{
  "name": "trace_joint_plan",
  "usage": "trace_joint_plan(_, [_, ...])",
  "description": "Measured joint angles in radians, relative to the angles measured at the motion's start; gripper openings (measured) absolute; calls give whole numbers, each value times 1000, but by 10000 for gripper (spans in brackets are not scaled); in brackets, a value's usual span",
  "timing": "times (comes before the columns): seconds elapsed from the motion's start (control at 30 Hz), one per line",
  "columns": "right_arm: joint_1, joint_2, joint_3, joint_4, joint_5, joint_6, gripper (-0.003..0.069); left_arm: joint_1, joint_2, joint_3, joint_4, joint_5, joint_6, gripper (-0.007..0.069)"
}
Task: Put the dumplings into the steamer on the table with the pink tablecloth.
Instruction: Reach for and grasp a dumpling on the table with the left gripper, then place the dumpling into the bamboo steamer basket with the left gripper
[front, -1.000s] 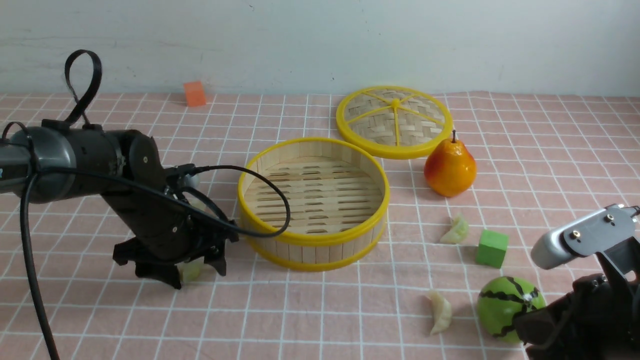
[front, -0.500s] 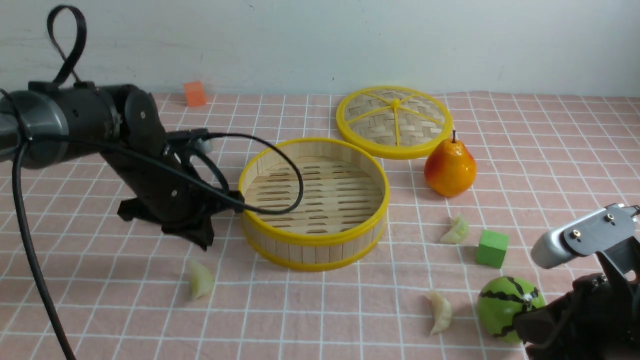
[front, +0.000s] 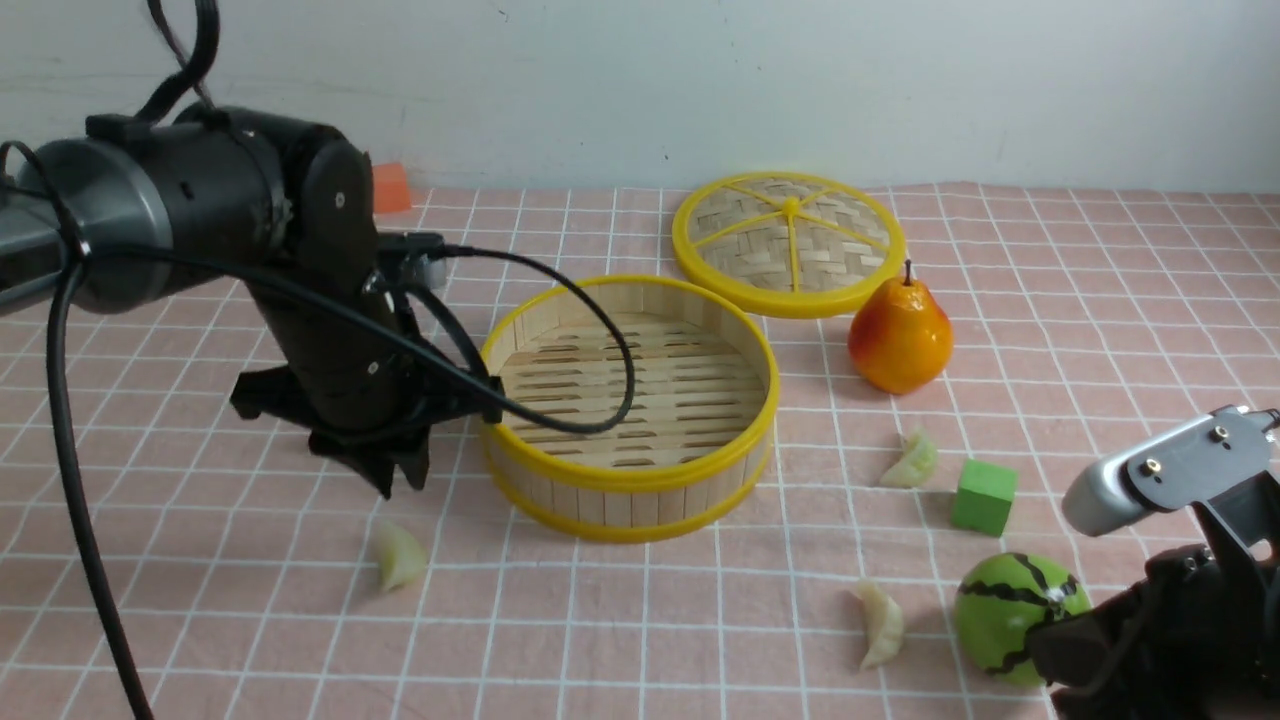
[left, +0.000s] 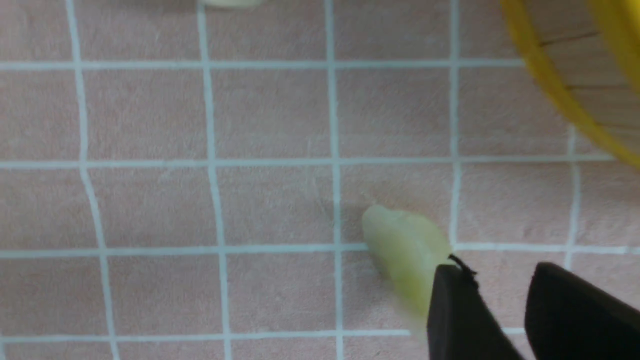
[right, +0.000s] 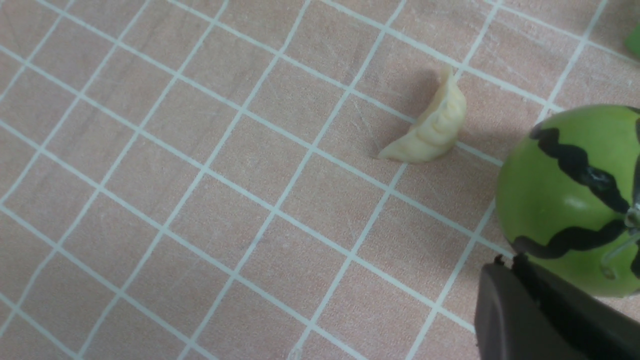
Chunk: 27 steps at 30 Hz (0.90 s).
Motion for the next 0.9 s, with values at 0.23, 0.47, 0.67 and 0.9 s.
trace_joint_plan(0.23, [0, 0, 0, 0, -5, -4, 30, 0, 14, 119, 8, -146, -19, 428])
trace_joint_plan(0.47, [0, 0, 0, 20, -6, -22, 31, 0, 100, 121, 8, -176, -24, 345])
trace_joint_plan(0.67, [0, 0, 0, 21, -6, -23, 34, 0, 97, 111, 13, -171, -23, 245])
trace_joint_plan(0.9, [0, 0, 0, 24, -7, -23, 42, 0, -36, 4, -40, -224, 24, 245])
